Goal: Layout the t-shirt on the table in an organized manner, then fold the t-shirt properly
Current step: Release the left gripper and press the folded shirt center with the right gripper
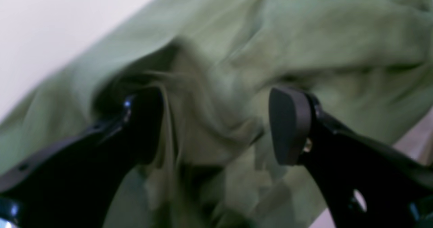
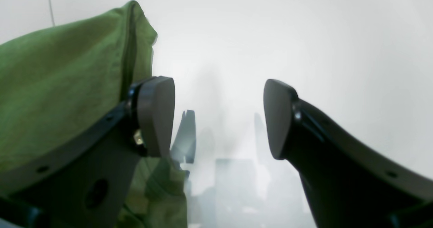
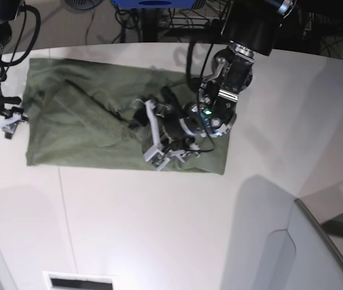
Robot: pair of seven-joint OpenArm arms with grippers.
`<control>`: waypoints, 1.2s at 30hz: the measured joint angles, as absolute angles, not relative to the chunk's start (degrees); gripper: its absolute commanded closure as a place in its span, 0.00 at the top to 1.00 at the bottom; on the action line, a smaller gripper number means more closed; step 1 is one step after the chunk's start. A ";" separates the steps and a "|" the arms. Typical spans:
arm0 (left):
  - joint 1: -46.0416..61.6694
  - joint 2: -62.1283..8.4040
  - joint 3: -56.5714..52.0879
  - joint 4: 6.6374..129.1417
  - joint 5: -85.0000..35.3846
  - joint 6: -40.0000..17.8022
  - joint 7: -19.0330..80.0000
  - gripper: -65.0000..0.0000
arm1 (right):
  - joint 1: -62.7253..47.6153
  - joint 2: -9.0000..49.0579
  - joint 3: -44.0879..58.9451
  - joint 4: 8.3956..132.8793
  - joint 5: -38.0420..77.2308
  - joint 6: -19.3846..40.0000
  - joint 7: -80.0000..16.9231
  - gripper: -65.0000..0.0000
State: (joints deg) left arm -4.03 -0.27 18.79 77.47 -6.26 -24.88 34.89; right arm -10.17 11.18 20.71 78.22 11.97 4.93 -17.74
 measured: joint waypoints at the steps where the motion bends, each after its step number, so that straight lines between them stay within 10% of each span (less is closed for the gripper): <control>1: -4.10 0.01 18.59 78.28 -6.33 -24.88 34.74 0.73 | -10.20 11.18 20.64 78.35 11.97 4.91 -17.74 0.58; 10: 1.30 -5.76 0.54 92.55 -6.02 -24.47 39.48 0.70 | -8.14 9.30 14.31 90.63 11.86 14.09 -32.27 0.58; 16: 8.93 -9.02 -13.58 95.55 -7.01 -25.43 39.44 0.00 | -4.58 3.40 2.98 91.64 11.75 16.01 -40.82 0.58; 27: 12.40 -17.52 -33.98 87.94 -6.66 -25.43 35.62 0.00 | -10.76 1.28 -15.00 93.71 11.70 15.88 -41.32 0.48; 36: 12.69 -18.35 -33.56 87.35 -6.44 -25.47 33.82 0.00 | -11.68 1.56 -24.86 93.78 11.73 15.90 -43.51 0.66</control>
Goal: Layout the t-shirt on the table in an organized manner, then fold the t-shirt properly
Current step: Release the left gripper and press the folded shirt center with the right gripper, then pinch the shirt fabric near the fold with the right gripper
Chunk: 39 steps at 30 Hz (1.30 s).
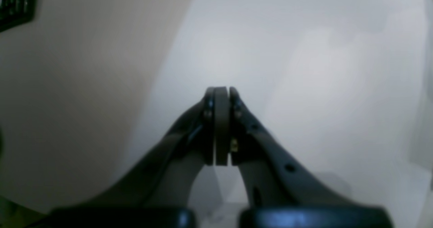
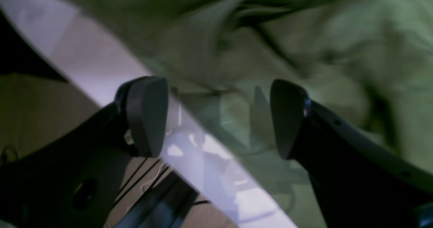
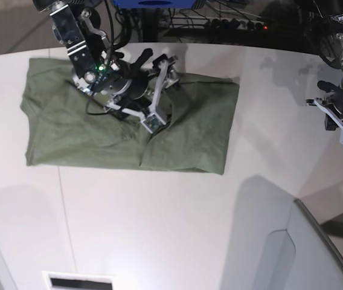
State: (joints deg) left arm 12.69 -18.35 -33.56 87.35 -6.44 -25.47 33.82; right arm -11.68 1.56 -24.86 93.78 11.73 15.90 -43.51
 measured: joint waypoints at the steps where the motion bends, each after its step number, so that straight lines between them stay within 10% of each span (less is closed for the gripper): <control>1: 12.69 -18.41 -33.56 87.35 -6.44 -25.47 33.82 0.00 | -11.81 1.54 -25.21 93.67 11.75 15.88 -43.51 0.64; 16: 11.90 -18.41 -33.67 82.74 -6.44 -25.47 33.63 0.00 | -7.66 -1.41 -25.52 83.13 11.70 15.57 -39.79 0.59; 23: 11.92 -18.39 -33.67 82.74 -6.44 -25.47 33.63 0.00 | -7.88 -1.39 -25.52 82.74 11.75 15.64 -41.47 0.08; 39: 11.60 -18.39 -33.67 80.77 -6.46 -25.47 33.61 0.00 | -12.43 -1.10 -20.69 89.27 11.51 15.53 -47.64 0.06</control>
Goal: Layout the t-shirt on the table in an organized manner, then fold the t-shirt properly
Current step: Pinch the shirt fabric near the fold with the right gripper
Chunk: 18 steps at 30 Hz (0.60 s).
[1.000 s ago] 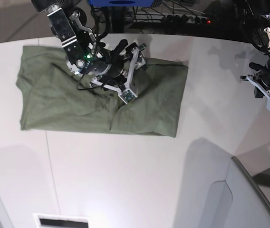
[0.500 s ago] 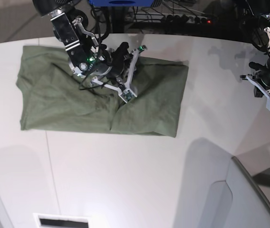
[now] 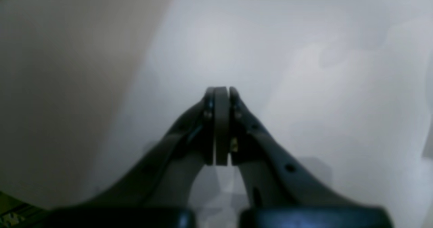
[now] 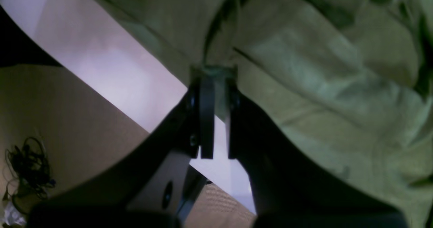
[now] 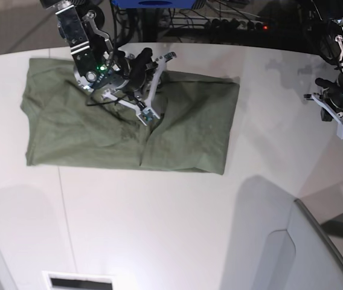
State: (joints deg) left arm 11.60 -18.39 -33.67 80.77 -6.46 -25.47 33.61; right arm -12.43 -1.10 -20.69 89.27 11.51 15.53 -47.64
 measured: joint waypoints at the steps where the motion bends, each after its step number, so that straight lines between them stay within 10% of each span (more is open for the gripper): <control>1: 11.60 -18.41 -33.67 80.77 -6.42 -25.47 33.63 0.00 | -12.47 -1.08 -20.71 89.27 11.53 15.51 -47.66 0.06; 7: 11.57 -18.41 -33.67 80.77 -6.44 -25.47 33.63 0.00 | -13.23 -1.10 -20.62 91.20 14.02 15.53 -48.03 0.11; 13: 11.60 -18.41 -33.67 80.77 -6.44 -25.47 33.61 0.00 | -11.84 -1.10 -20.99 92.36 17.56 15.51 -47.62 0.57; 18: 11.51 -18.41 -33.67 80.77 -6.42 -25.47 33.63 0.00 | -10.79 -1.13 -20.99 91.74 17.65 15.53 -47.57 0.51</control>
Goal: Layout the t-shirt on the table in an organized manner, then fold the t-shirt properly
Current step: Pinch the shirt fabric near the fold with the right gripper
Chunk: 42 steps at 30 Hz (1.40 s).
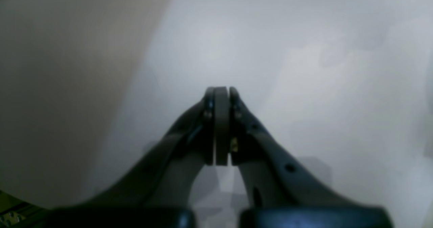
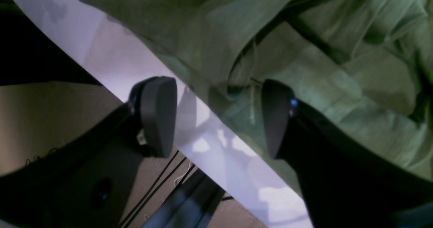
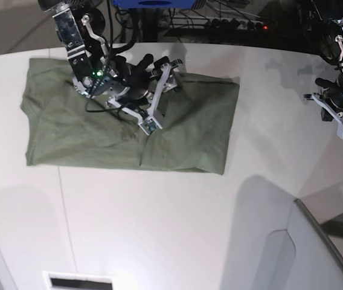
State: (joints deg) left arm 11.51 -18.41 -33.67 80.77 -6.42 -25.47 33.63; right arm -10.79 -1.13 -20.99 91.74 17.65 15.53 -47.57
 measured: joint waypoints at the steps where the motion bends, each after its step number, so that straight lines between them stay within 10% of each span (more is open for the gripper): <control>1: 11.49 -18.41 -33.67 80.77 -6.42 -25.47 33.63 0.00 | -10.13 -1.26 -20.99 91.02 17.74 15.62 -47.55 0.49; 10: 11.46 -18.41 -33.67 80.75 -6.44 -25.47 33.63 0.00 | -6.63 -2.90 -20.99 82.48 17.85 15.66 -47.22 0.44; 16: 11.27 -18.44 -33.67 79.94 -6.48 -25.50 33.41 0.00 | -6.39 -2.85 -20.73 82.13 17.85 15.62 -47.40 0.00; 30: 9.06 -19.07 -33.69 75.53 -6.44 -25.47 33.41 0.00 | -8.67 -2.70 -16.12 83.13 17.82 15.53 -50.24 0.03; 38: 9.06 -19.09 -33.71 75.53 -6.44 -25.47 33.41 0.00 | -9.50 -2.70 -16.12 86.43 17.43 15.44 -55.29 0.42; 42: 9.06 -19.07 -33.69 75.53 -6.42 -25.47 33.41 0.00 | -10.02 -2.72 -16.12 95.11 17.87 11.86 -55.46 0.45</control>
